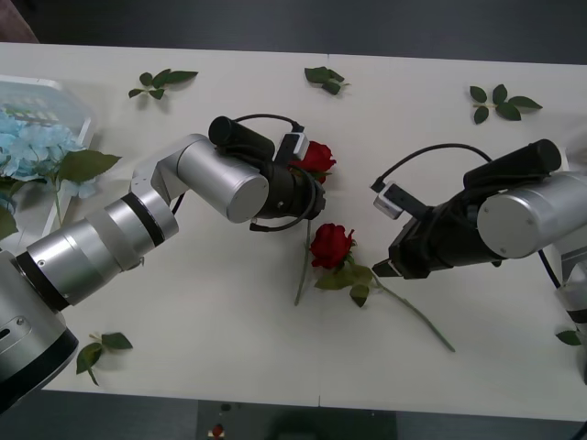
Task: Put the red flowers into the right box and the blue flowers into the left box
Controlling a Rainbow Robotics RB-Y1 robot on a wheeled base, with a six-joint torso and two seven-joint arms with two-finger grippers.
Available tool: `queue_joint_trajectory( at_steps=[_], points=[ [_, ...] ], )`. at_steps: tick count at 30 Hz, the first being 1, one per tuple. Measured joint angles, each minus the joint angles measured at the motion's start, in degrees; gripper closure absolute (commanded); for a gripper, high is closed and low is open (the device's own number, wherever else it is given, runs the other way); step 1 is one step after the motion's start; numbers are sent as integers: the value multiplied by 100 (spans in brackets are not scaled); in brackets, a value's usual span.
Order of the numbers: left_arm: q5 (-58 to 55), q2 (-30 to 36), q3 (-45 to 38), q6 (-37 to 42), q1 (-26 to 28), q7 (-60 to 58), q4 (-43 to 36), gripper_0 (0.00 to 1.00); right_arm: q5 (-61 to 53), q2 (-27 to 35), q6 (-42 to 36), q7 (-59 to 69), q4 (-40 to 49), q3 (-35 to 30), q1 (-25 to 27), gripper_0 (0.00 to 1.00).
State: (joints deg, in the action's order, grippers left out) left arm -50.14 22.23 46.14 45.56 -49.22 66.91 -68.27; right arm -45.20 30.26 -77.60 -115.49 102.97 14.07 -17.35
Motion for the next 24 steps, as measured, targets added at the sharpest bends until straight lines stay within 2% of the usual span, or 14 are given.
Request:
queue_joint_trajectory(
  at_steps=[2, 4, 6, 13, 24],
  points=[
    [2, 0, 0, 0, 0, 0, 1, 77, 98, 0, 109, 0, -92, 146, 0, 0],
    [9, 0, 0, 0, 0, 0, 2, 88, 141, 0, 179, 0, -165, 273, 0, 0],
    [41, 0, 0, 0, 0, -1, 2, 95, 164, 0, 250, 0, -237, 375, 0, 0],
    [115, 0, 4, 0, 0, -86, 3, 100, 297, 0, 570, 0, -464, 707, -1, 0],
    [243, 5, 53, -196, 0, -181, 3, 100, 408, 0, 581, 0, -535, 861, -1, 0]
  ],
)
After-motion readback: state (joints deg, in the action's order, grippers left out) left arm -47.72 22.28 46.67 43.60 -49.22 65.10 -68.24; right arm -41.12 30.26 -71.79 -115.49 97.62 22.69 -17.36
